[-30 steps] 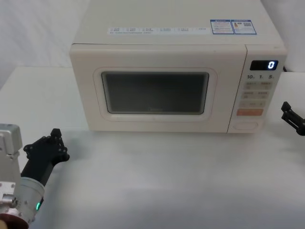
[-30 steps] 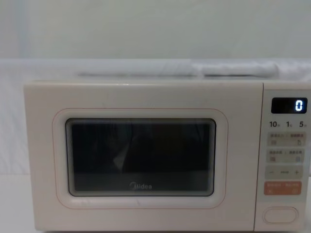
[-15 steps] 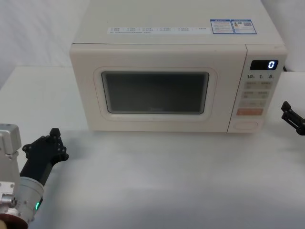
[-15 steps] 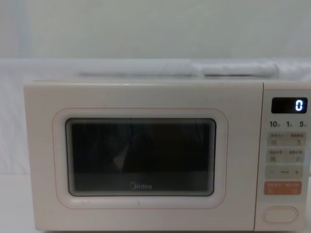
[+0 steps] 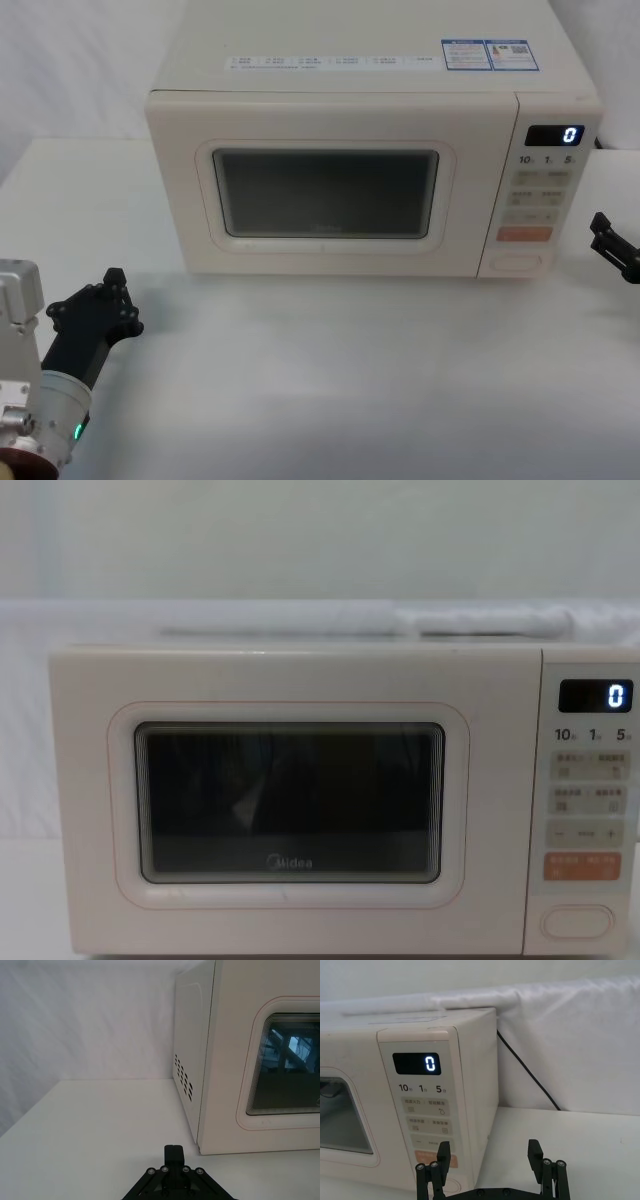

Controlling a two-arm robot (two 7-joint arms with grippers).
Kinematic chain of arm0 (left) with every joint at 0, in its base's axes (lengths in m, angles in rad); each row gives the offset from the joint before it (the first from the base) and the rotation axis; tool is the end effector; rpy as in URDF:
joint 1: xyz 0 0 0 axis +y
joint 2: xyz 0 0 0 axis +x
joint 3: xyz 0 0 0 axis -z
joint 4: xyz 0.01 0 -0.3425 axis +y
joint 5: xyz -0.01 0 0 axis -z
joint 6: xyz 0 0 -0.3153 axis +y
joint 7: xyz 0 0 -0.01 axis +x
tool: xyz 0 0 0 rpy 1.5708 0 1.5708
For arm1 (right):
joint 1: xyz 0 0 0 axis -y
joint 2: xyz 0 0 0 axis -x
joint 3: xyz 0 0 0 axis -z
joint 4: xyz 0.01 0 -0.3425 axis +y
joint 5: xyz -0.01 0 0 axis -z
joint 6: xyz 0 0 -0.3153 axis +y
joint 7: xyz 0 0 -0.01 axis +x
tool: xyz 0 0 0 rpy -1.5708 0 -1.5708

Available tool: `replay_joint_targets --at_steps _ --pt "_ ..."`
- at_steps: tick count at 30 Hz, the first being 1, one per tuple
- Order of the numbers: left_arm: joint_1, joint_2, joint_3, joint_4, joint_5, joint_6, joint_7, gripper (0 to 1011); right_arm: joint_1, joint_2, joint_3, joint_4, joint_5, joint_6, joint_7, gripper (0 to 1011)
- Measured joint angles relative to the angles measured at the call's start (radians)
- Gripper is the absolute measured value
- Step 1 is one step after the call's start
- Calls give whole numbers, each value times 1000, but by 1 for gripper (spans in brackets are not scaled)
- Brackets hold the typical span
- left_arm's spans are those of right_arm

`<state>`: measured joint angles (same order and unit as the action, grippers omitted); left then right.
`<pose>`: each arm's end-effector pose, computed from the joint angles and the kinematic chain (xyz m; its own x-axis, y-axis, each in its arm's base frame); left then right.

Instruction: Press the button to open the microwave door with one hand; close the microwave door with the other hand.

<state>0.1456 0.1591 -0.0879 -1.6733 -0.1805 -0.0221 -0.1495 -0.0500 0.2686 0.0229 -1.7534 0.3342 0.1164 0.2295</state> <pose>0.2848 0.0796 -0.3553 0.0790 0.9968 -0.0118 -0.9968 0.0791 0.0063 0.3173 -0.0851 -0.2981 0.2613 -0.9636 -0.0566 0.9652 0.2600 0.0295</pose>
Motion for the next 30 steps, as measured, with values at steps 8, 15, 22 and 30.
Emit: replay_joint_targets --at_steps 8,15,22,30 --pt "0 0 0 0 0 -1 0 16 0 0 0 0 0 0 0 1002" --pt "0 0 0 0 0 -1 0 196 0 0 0 0 0 0 0 1002" --pt "0 0 0 0 0 -1 0 412 0 0 0 0 0 0 0 1002" --pt "0 0 0 0 0 -1 0 679 0 0 0 0 0 0 0 1002"
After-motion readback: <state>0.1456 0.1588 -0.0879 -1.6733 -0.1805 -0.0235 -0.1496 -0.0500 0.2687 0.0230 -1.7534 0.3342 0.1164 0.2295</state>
